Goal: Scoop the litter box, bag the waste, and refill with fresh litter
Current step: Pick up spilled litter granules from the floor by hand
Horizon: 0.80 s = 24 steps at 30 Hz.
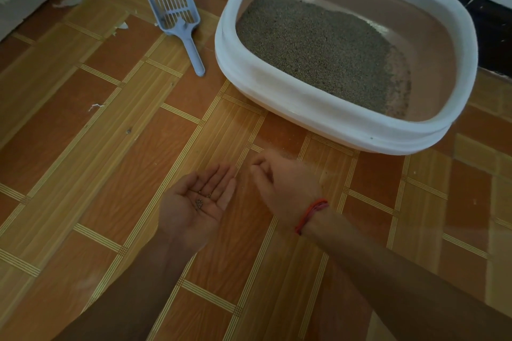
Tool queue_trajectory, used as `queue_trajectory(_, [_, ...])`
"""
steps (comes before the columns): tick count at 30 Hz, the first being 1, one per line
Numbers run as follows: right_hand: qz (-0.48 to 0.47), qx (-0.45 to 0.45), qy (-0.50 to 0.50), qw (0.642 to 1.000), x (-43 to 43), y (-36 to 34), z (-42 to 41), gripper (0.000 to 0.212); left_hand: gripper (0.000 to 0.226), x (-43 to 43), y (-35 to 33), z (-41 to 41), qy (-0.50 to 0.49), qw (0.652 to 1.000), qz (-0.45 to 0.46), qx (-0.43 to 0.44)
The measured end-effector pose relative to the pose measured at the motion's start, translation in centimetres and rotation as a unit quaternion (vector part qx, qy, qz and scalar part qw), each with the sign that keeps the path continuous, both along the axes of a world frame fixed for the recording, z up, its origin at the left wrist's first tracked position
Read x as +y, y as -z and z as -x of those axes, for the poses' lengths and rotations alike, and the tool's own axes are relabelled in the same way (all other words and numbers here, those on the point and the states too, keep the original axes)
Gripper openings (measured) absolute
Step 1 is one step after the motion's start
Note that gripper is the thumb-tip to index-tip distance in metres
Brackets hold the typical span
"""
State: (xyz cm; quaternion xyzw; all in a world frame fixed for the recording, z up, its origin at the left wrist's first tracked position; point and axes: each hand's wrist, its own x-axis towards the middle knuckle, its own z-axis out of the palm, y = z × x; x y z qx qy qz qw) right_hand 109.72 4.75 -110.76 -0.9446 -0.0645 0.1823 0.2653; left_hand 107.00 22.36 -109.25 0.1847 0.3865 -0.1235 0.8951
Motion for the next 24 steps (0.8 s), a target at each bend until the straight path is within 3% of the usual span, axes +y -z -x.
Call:
queue_trajectory(2, [-0.006,-0.037,0.022,0.999,0.1,-4.2,-1.7,0.015,0.044,0.1,0.1,0.0,-0.007,1.000,0.004,-0.005])
queue_trajectory(6, [0.029,0.000,0.028,0.999,-1.1,-2.4,-1.7,0.014,0.049,-0.1,-0.3,-0.1,-0.003,1.000,0.021,-0.008])
queue_trajectory(15, [0.068,-0.014,0.011,0.998,-1.0,-1.7,-2.4,0.016,0.050,-0.2,-0.4,-0.3,0.001,1.000,0.021,-0.002])
queue_trajectory(24, [0.129,-0.037,-0.042,0.990,-0.4,-2.1,-2.7,0.020,0.039,-0.2,-0.8,-0.2,-0.001,1.000,0.012,0.007])
